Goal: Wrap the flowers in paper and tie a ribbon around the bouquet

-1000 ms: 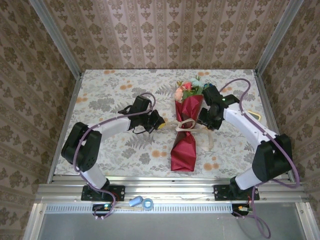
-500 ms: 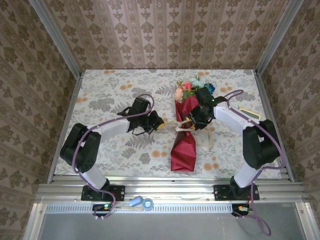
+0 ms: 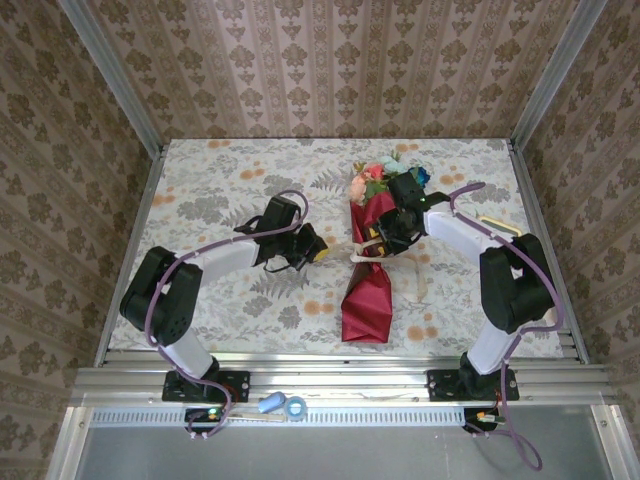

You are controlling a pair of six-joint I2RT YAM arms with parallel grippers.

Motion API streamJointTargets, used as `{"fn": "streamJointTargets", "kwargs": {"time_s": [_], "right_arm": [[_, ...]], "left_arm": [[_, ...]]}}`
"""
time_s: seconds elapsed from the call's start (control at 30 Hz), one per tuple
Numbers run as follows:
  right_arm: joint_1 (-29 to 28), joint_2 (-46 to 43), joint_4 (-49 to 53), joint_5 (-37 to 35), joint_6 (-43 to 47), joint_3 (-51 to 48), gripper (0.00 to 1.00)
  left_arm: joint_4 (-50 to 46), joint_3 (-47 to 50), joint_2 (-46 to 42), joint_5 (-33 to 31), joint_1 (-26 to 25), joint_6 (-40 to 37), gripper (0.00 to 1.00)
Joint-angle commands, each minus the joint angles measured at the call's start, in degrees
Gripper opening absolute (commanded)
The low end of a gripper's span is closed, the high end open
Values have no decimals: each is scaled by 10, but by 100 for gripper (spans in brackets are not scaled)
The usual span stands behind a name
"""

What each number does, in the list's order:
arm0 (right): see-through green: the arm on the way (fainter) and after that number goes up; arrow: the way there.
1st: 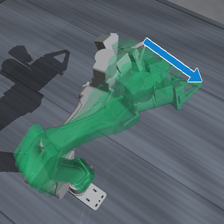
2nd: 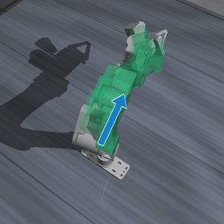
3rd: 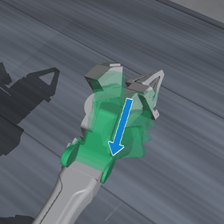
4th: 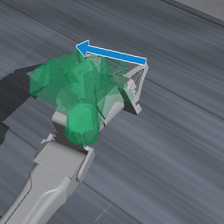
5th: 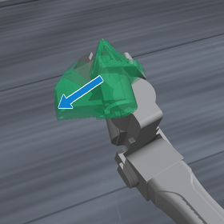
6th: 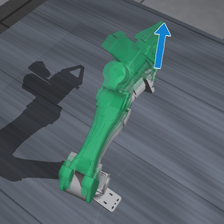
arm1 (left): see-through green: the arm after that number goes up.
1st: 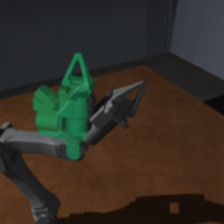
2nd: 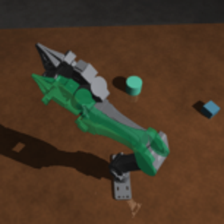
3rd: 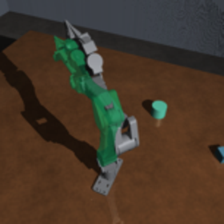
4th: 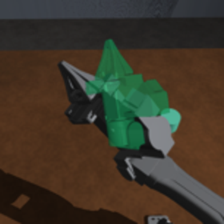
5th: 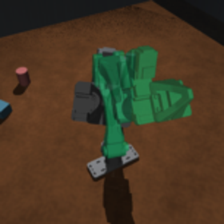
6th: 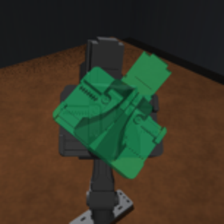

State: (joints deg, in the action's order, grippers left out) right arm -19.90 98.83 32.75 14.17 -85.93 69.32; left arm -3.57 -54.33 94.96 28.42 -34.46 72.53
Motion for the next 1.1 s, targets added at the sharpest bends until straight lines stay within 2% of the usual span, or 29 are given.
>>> {"fn": "streamJointTargets", "kwargs": {"time_s": [0.0, 0.27, 0.33, 0.5, 0.77, 0.97, 1.07], "right_arm": [[2, 16, 3, -9, -17, 13, 33], [5, 6, 12, -24, -16, 12, 4], [2, -4, 15, -27, -18, 11, 0], [-7, -33, 23, -27, -33, -4, 0], [-17, -70, 24, -29, -57, -39, 0], [-21, -73, 13, -23, -68, -55, 0], [-22, -73, 12, -22, -69, -56, 0]], "left_arm": [[-1, 3, -19, -2, 2, 5, 0], [-9, 4, -17, -4, 8, 0, 0], [-9, 2, -11, -4, 9, 1, 0], [-2, -2, 8, -2, 11, 22, 2], [1, -11, 18, -1, 6, 64, 30], [-44, 5, -20, -11, -7, 129, 54], [-36, -2, -35, -12, -31, 175, 58]]}}
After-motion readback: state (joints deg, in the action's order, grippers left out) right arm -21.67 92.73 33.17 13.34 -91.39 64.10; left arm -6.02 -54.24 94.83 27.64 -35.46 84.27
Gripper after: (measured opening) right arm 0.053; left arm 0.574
